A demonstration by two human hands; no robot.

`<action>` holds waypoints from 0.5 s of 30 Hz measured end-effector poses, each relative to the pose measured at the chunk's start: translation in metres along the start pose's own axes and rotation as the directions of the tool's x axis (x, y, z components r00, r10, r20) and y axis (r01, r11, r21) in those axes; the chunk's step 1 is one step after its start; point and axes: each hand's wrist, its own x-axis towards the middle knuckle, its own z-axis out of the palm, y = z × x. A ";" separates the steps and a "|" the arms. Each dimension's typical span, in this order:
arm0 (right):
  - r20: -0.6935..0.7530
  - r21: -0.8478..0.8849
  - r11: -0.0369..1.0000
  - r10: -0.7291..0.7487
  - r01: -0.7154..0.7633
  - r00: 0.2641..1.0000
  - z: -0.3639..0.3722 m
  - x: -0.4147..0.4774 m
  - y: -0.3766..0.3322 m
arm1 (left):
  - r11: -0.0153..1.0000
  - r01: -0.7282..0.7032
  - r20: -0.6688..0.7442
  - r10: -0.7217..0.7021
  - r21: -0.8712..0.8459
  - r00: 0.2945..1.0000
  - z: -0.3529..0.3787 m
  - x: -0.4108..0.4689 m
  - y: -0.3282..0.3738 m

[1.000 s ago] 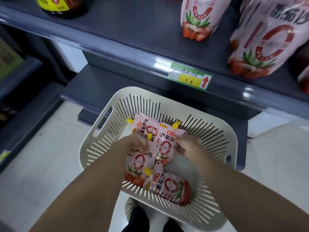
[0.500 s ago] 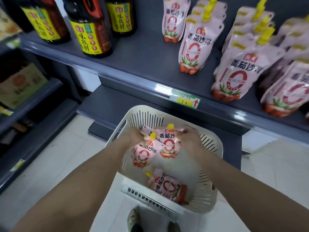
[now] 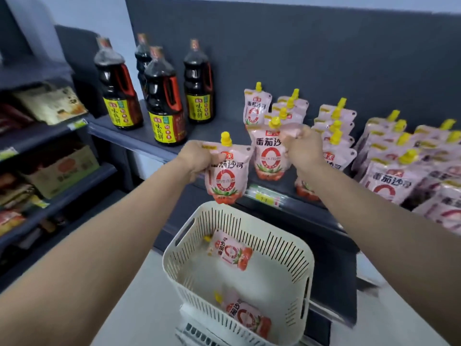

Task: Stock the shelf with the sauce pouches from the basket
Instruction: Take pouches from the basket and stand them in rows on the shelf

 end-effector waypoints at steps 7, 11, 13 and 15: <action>-0.133 -0.070 0.989 0.117 -0.127 0.984 0.020 0.027 0.002 | 0.992 -0.064 0.051 0.070 -0.113 0.996 -0.018 0.037 0.035; -0.206 -0.097 0.973 0.187 -0.210 0.960 0.031 0.038 0.011 | 0.993 -0.066 0.101 0.076 -0.099 0.992 -0.029 0.067 0.042; -0.239 -0.126 0.961 0.210 -0.245 0.948 0.037 0.044 0.017 | 0.993 -0.065 0.134 0.078 -0.100 0.988 -0.033 0.082 0.044; -0.270 -0.132 0.948 0.248 -0.291 0.930 0.041 0.048 0.021 | 0.993 -0.060 0.162 0.075 -0.097 0.984 -0.034 0.094 0.044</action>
